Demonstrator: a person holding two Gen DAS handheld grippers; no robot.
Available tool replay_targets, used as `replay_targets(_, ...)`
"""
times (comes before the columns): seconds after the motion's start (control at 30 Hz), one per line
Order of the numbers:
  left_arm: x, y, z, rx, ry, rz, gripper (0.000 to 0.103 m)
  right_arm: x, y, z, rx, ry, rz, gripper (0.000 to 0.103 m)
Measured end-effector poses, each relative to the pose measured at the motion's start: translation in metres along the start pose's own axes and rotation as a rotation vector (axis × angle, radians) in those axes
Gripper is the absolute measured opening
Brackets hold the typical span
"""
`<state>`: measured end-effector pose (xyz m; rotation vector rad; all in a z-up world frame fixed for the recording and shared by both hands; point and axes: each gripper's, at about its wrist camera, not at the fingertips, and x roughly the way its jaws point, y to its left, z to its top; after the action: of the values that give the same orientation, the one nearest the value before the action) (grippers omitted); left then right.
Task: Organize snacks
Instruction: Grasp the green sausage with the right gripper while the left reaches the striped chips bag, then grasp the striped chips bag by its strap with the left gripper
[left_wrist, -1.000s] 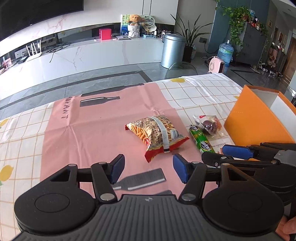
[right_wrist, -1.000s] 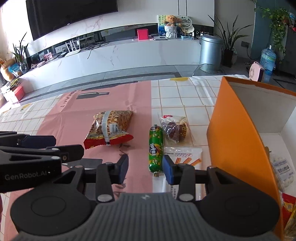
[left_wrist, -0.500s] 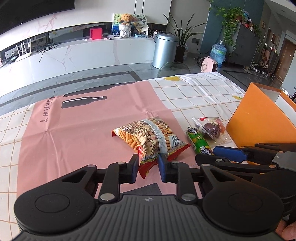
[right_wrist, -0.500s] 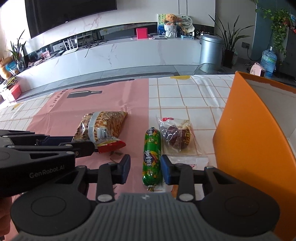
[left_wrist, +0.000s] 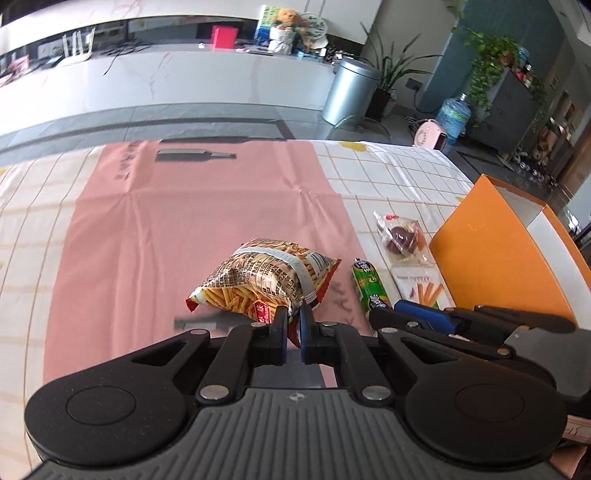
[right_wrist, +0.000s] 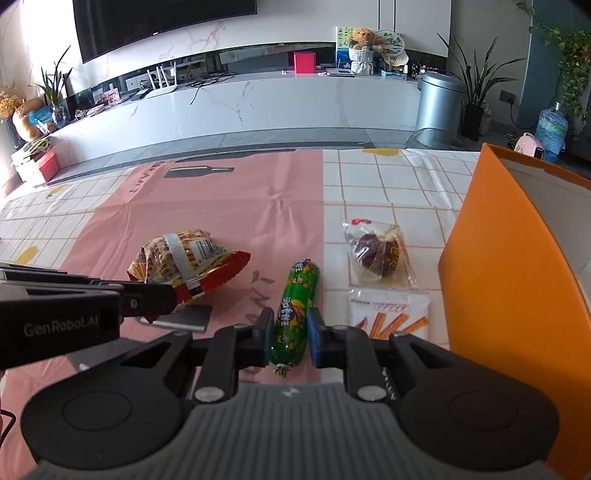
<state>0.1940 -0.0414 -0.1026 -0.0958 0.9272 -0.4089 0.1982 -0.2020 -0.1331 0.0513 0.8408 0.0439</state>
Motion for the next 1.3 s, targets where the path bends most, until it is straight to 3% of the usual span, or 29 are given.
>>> replay_targets(0.13, -0.024, -0.005, -0.019, -0.056, 0.036, 0.023, 0.006, -0.023, 0.007, -0.021, 0.01, 0.028, 0.041, 0.015)
replay_targets(0.37, -0.052, -0.021, -0.053, -0.056, 0.132, 0.059, 0.006, -0.06, 0.026, -0.057, -0.039, 0.084, 0.115, 0.015)
replay_targets(0.7, -0.075, -0.021, -0.081, -0.067, 0.201, 0.092, 0.009, -0.087, 0.029, -0.088, -0.092, 0.118, 0.133, 0.016)
replay_targets(0.73, -0.076, -0.02, -0.082, -0.074, 0.202, 0.088, 0.012, -0.087, 0.028, -0.089, -0.089, 0.121, 0.136, 0.016)
replay_targets(0.77, -0.078, -0.019, -0.083, -0.082, 0.2, 0.086, 0.021, -0.086, 0.027, -0.089, -0.086, 0.123, 0.138, 0.016)
replay_targets(0.83, -0.081, -0.019, -0.083, -0.094, 0.184, 0.089, 0.041, -0.087, 0.025, -0.088, -0.085, 0.115, 0.147, 0.019)
replay_targets(0.9, -0.084, -0.016, -0.083, -0.127, 0.157, 0.089, 0.068, -0.087, 0.024, -0.086, -0.089, 0.105, 0.151, 0.02)
replay_targets(0.97, -0.086, -0.01, -0.082, -0.189, 0.114, 0.097, 0.077, -0.088, 0.023, -0.084, -0.085, 0.091, 0.159, 0.026)
replay_targets(1.07, -0.084, 0.0, -0.081, -0.317, 0.065, 0.112, 0.078, -0.085, 0.023, -0.082, -0.086, 0.08, 0.167, 0.037)
replay_targets(1.17, -0.078, 0.005, -0.077, -0.414, 0.044, 0.121, 0.082, -0.079, 0.024, -0.08, -0.083, 0.082, 0.163, 0.039)
replay_targets(1.3, -0.068, 0.002, -0.072, -0.452, 0.053, 0.178, 0.082, -0.071, 0.026, -0.076, -0.07, 0.094, 0.164, 0.04)
